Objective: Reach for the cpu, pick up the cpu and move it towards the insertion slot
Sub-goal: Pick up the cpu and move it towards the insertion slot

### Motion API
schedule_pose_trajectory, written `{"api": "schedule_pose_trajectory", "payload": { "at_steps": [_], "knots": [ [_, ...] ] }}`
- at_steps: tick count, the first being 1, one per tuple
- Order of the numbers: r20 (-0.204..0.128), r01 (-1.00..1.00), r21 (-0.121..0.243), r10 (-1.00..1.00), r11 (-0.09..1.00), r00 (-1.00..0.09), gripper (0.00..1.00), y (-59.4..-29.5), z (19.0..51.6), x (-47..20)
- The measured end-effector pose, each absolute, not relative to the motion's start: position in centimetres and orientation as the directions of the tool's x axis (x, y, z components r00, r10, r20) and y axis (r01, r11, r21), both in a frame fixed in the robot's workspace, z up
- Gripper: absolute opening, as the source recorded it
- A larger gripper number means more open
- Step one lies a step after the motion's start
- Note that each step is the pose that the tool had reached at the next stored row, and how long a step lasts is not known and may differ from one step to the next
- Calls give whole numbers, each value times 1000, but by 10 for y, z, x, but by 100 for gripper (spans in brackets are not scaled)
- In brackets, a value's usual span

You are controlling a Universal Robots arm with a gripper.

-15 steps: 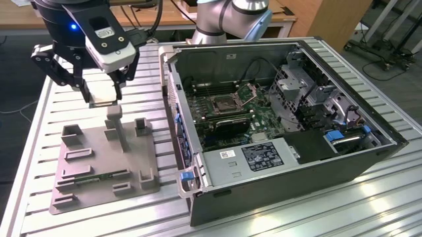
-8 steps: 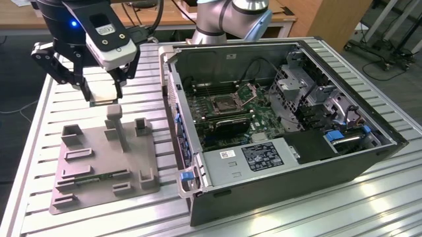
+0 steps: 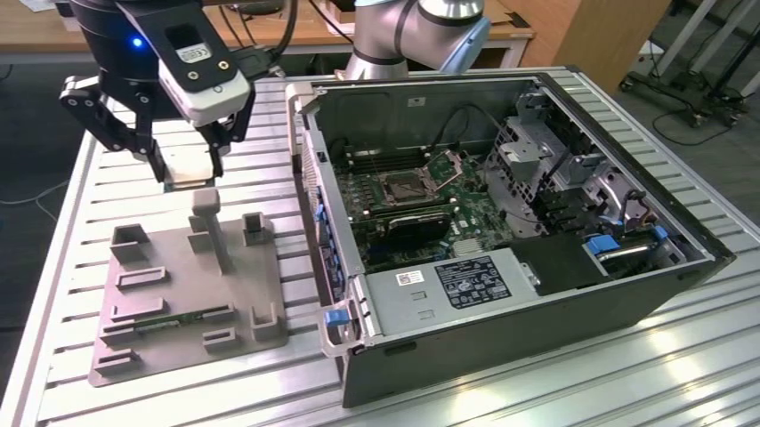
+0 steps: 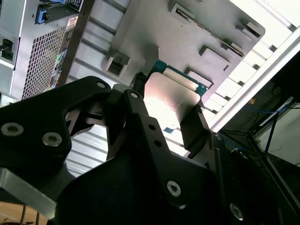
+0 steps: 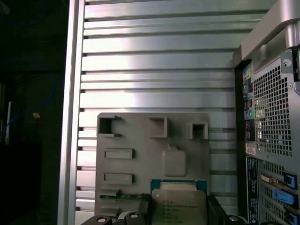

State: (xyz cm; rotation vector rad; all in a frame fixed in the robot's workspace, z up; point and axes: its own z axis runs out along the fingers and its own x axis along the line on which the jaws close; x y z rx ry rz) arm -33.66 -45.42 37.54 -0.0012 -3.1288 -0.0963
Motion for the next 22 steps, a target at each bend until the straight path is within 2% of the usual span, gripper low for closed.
{"api": "schedule_pose_trajectory", "payload": {
  "at_steps": [22],
  "knots": [
    [11, 1, 62, 1, 998, -1000, 55, -454, 375, -320]
  ]
}}
